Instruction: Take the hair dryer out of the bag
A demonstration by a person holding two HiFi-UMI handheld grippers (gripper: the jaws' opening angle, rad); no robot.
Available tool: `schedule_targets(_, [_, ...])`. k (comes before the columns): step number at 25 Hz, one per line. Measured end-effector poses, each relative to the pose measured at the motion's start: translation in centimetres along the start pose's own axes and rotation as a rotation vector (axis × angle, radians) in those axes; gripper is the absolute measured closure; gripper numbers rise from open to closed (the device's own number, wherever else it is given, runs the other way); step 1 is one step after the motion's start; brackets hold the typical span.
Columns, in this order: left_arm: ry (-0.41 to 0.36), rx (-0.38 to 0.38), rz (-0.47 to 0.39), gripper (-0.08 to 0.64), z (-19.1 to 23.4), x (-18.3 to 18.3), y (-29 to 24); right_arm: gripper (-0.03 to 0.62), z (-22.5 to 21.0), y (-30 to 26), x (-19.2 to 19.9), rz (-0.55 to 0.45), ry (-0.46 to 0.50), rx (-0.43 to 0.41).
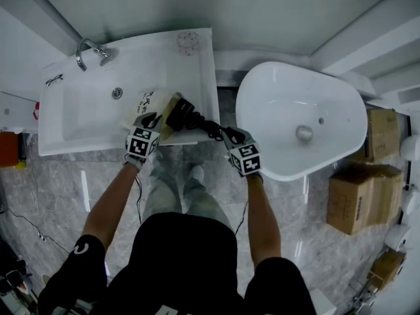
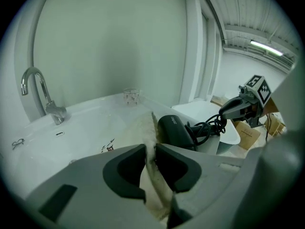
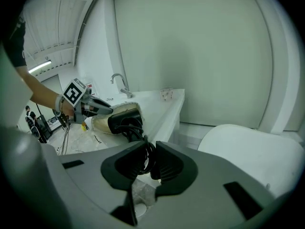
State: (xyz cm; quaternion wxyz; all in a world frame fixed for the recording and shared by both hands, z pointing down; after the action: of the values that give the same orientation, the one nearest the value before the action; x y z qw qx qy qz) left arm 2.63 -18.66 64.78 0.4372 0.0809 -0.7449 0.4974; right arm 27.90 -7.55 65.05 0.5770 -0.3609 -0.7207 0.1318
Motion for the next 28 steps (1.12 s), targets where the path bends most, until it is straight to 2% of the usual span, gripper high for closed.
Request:
schedule_targets(8, [-0.031, 0.009, -0.038, 0.457, -1.3, -2.5, 1.2, 0.531, 0.2, 0.5, -0.4, 0.015, 0.016, 0.011])
schedule_targets(12, [-0.038, 0.012, -0.08, 0.457, -1.7, -4.5, 1.9, 0.538, -0.1, 1.2, -2.1, -0.027, 0.03, 0.009])
schedule_targets(20, [-0.048, -0.028, -0.171, 0.459, -1.8, -9.2, 3.6, 0.543, -0.4, 2.5, -7.2, -0.097, 0.079, 0.02])
schedule_targets(28, [-0.034, -0.096, -0.312, 0.49, -0.5, -13.6, 8.8, 0.572, 3.1, 4.4, -14.4, -0.222, 0.141, 0.0])
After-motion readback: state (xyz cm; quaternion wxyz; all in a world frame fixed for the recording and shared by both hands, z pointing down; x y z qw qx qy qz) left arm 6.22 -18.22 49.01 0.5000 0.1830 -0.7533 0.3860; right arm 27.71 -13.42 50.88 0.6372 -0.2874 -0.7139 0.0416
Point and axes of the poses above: the fingertips, and each gripper's own axes: y backward along the fingers, z to its left, x out of its underside, the point moved 3 cm from there along y, backward along the fingers, and after that the axes turned 12 degrees about -y, right-handed, at the moved point
